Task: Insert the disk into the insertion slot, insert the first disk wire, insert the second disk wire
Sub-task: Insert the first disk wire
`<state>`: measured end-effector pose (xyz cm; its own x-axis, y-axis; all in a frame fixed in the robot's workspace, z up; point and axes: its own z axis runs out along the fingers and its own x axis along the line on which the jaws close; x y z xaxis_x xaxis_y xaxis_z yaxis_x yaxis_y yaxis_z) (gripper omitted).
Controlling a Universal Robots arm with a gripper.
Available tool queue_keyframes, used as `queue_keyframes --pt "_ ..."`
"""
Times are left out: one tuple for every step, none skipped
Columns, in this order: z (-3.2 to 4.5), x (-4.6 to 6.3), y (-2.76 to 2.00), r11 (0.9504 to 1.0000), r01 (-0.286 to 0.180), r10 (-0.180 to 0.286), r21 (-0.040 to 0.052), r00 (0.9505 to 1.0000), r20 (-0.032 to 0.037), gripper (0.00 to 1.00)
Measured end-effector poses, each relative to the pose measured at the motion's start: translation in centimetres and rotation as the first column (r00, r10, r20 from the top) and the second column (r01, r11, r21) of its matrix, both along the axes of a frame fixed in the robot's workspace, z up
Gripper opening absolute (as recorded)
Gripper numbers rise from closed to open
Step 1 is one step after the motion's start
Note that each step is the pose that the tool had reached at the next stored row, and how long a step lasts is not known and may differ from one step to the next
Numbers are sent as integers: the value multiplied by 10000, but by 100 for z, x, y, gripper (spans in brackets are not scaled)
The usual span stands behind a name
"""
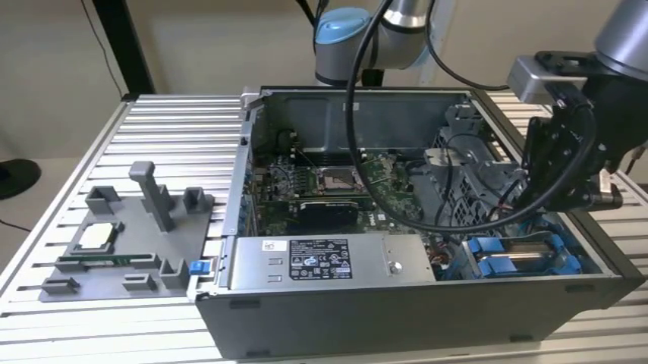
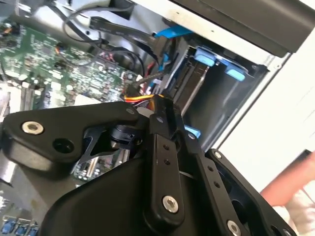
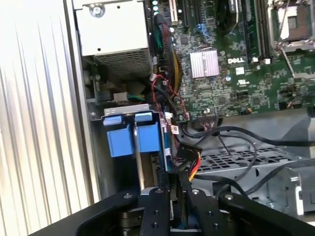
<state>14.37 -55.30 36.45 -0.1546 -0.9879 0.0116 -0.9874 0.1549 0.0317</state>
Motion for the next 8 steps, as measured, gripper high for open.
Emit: queue_keyframes --pt "-1 0 6 9998 -2 2 -180 10000 0 0" --pt "0 0 9 9993 -5 5 -366 10000 -1 0" --pt "-1 1 16 9985 -7 7 -546 10000 0 0" --pt "-4 1 32 9974 -7 7 -719 10000 0 0" --pt "-5 1 49 9968 -7 7 -799 10000 0 0" --pt "-9 2 61 9967 -6 6 -808 10000 0 0" --pt "-13 4 78 9966 -7 7 -821 10000 0 0" --pt "-16 7 95 9965 -8 8 -831 10000 0 0"
